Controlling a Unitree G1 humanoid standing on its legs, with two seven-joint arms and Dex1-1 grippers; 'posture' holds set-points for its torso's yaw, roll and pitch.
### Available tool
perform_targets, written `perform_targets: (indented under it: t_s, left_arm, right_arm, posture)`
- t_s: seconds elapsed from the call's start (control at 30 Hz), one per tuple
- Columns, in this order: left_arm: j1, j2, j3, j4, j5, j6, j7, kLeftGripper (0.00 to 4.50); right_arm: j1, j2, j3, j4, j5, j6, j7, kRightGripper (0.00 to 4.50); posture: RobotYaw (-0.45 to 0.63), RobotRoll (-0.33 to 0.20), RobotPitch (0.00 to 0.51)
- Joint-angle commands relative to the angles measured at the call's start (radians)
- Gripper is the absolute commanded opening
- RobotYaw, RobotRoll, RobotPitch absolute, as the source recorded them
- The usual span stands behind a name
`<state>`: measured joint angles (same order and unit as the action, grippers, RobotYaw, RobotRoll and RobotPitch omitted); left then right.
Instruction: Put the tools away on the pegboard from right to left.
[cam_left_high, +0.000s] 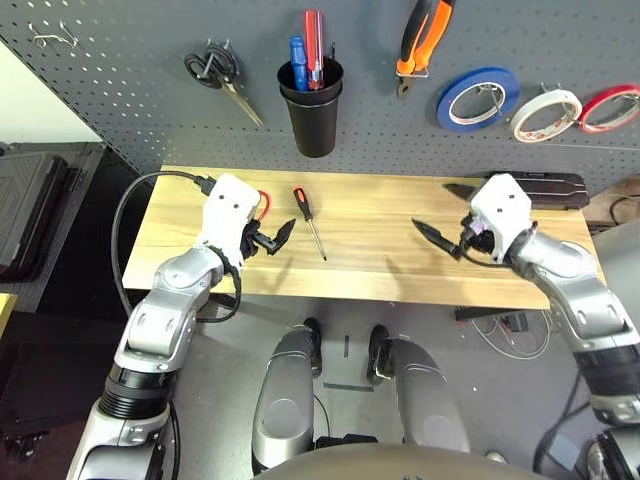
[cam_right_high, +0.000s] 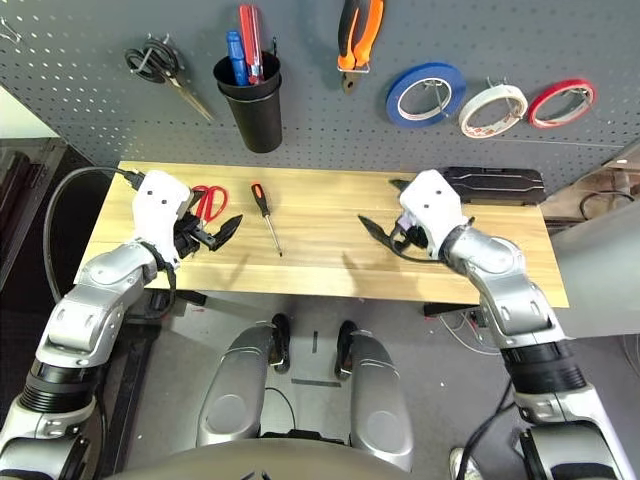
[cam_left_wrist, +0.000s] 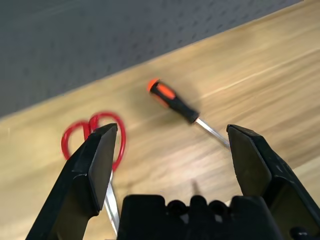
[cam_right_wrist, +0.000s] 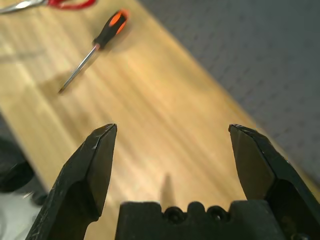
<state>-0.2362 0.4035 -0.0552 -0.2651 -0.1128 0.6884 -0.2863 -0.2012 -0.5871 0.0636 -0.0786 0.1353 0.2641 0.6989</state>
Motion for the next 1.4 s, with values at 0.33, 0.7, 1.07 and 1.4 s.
perform_targets:
  t_s: [0.33, 0.7, 1.07, 1.4]
  left_arm:
    - [-0.152, -0.155, -0.046, 0.216, 0.054, 0.156, 0.104, 4.50]
    - [-0.360, -0.300, 0.007, 0.551, 0.098, 0.119, 0.269, 4.50]
    - [-0.539, -0.357, 0.037, 0.949, 0.120, -0.028, 0.346, 4.50]
    - [-0.661, -0.375, 0.064, 1.245, 0.124, -0.202, 0.384, 4.50]
  right_arm:
    - [0.035, -0.002, 0.046, 0.028, -0.028, 0.053, 0.037, 4.45]
    - [0.048, 0.033, 0.066, -0.004, -0.053, 0.069, 0.006, 4.45]
    - [0.083, 0.057, 0.074, -0.063, -0.065, 0.100, -0.025, 4.45]
    - [0.106, 0.057, 0.070, -0.111, -0.059, 0.138, -0.039, 4.45]
  posture:
    - [0.15, 0.000, 0.301]
    - [0.12, 0.000, 0.321]
    - [0.07, 0.000, 0.350]
    - [0.04, 0.000, 0.360]
